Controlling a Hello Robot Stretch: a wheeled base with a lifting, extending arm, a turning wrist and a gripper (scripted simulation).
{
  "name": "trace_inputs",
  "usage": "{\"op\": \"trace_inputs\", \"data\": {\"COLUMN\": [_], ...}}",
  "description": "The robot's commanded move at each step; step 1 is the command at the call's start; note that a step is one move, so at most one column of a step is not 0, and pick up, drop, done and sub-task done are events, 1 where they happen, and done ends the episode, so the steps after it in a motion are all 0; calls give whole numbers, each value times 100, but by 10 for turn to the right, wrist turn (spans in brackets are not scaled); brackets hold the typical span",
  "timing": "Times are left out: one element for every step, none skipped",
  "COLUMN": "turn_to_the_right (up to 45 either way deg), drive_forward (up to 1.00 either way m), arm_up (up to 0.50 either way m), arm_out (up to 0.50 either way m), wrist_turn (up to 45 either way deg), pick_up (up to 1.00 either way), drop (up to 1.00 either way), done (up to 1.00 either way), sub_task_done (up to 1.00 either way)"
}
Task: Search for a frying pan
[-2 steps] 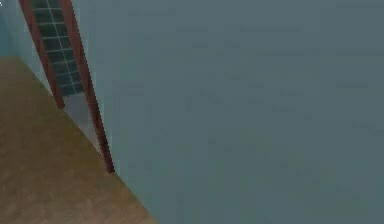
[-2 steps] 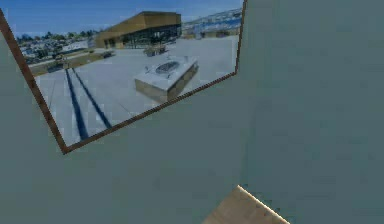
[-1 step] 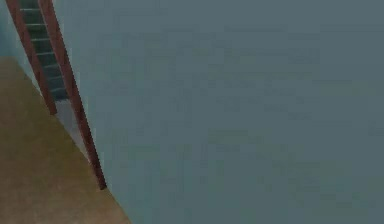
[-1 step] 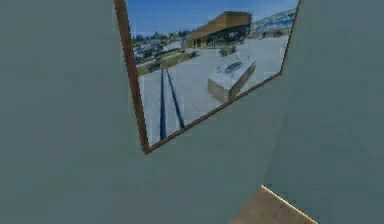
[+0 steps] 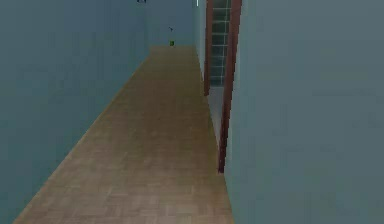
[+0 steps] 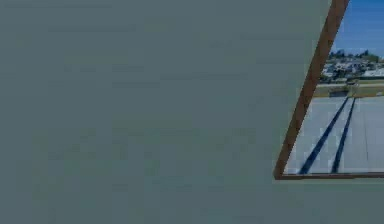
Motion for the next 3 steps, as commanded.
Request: {"op": "trace_inputs", "data": {"turn_to_the_right": [0, -30, 0], "drive_forward": [100, 0, 65], "arm_up": [0, 0, 0], "arm_out": [0, 0, 0], "wrist_turn": [0, 0, 0], "pick_up": [0, 0, 0], "drop": [0, 0, 0], "done": [0, 0, 0], "sub_task_done": [0, 0, 0]}}
